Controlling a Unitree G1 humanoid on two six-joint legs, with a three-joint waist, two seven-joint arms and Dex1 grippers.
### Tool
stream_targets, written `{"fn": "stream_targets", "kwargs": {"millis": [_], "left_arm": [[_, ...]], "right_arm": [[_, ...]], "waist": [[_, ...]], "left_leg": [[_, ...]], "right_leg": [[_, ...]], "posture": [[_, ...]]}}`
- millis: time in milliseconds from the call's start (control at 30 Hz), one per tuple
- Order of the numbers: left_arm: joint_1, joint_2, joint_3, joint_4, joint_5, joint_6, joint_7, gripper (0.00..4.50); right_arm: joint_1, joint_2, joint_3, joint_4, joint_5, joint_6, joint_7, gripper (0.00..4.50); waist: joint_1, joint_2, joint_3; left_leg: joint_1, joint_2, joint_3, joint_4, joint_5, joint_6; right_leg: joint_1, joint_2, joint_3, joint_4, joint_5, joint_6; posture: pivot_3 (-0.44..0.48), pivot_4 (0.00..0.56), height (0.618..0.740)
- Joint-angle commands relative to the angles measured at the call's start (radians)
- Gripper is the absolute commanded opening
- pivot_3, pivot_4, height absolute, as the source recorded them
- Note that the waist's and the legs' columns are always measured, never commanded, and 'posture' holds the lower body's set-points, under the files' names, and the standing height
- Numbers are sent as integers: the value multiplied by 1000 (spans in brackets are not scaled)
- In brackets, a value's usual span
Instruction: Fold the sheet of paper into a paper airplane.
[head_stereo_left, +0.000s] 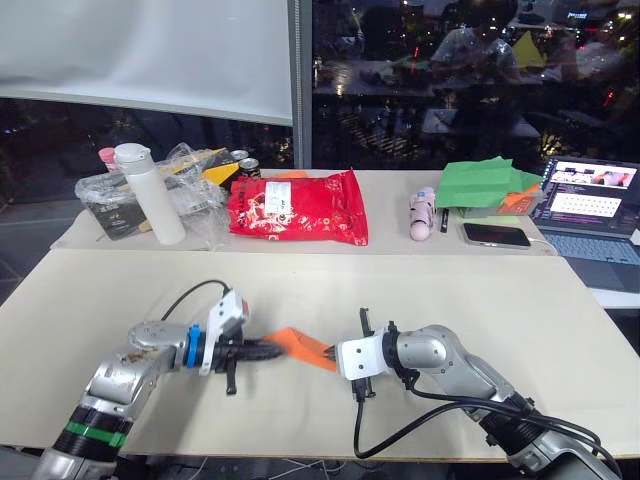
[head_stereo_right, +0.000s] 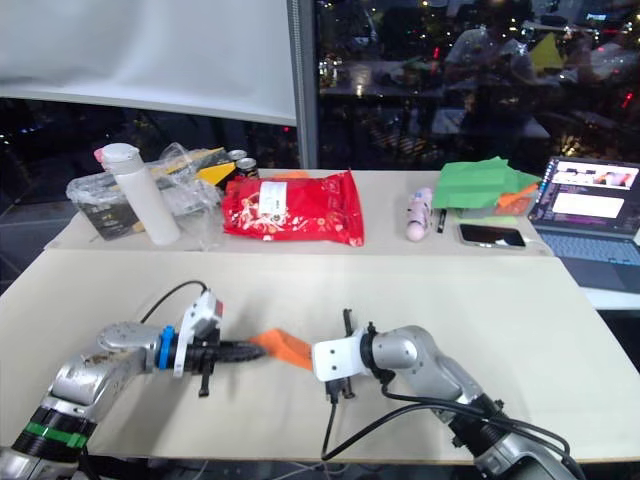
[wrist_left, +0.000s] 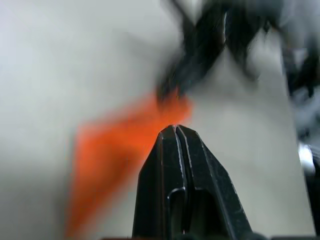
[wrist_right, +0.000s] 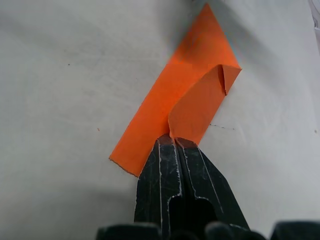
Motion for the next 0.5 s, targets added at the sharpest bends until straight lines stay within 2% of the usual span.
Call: {"fn": "stream_targets", "kwargs": {"millis": [33, 200, 500], "left_arm": [[-76, -47, 2, 46, -1, -5, 42, 0], [-88, -67, -127, 156, 175, -157, 60, 0], [-76, -107, -194, 334, 297, -277, 81, 0]], "right_arm": [[37, 0, 19, 32, -42, 12, -2, 47], [58, -3, 9, 4, -50, 33, -8, 47], [62, -12, -11, -9, -49, 51, 13, 47]], "waist": [[-2, 0, 0], [-4, 3, -1], [0, 3, -1]], "left_leg": [[1, 0, 0, 0, 0, 0], [2, 0, 0, -1, -1, 1], [1, -1, 0, 0, -1, 1]], "right_leg": [[2, 0, 0, 0, 0, 0], [8, 0, 1, 0, 0, 0], [8, 0, 0, -1, 0, 0]], "posture": [[0, 150, 715], [0, 150, 715], [0, 150, 715]]}}
